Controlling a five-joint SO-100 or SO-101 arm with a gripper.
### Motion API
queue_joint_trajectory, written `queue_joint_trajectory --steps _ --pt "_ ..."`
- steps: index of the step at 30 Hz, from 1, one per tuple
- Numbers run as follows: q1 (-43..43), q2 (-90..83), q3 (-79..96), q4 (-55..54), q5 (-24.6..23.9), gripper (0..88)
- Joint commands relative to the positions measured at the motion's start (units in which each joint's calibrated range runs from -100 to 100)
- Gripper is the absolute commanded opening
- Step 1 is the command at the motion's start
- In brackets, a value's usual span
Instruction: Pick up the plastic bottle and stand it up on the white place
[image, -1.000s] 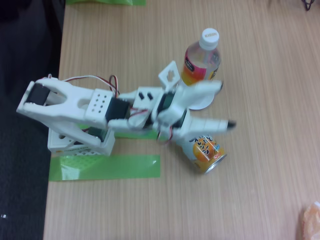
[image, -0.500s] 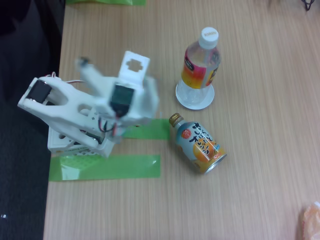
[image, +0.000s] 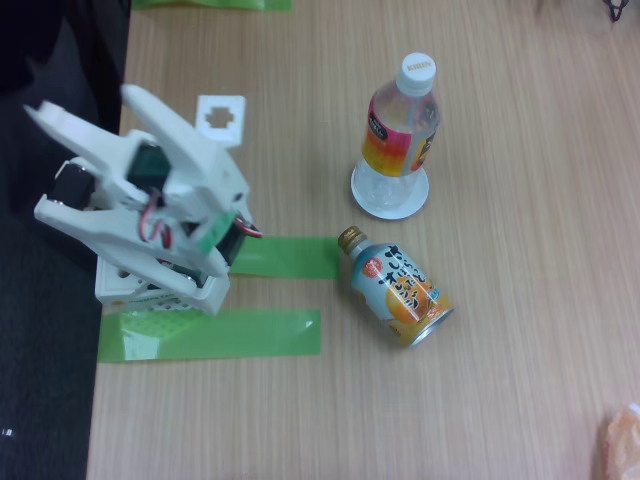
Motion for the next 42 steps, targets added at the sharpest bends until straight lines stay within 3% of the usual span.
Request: queue_joint_trajectory --steps 1,12,17,34,36,42 --pt "0.3 -5.1 0.5 -1.0 0.1 36.5" --pt "-0.3 -25.5 14.2 -0.6 -0.1 36.5" --pt "-0.3 -34.0 21.8 5.9 -0.2 36.5" --pt "-6.0 -34.9 27.1 7.7 -0.2 36.3" --pt "-6.0 -34.9 27.1 7.7 -0.2 33.3" --pt "-5.5 -34.9 27.1 7.8 0.2 11.3"
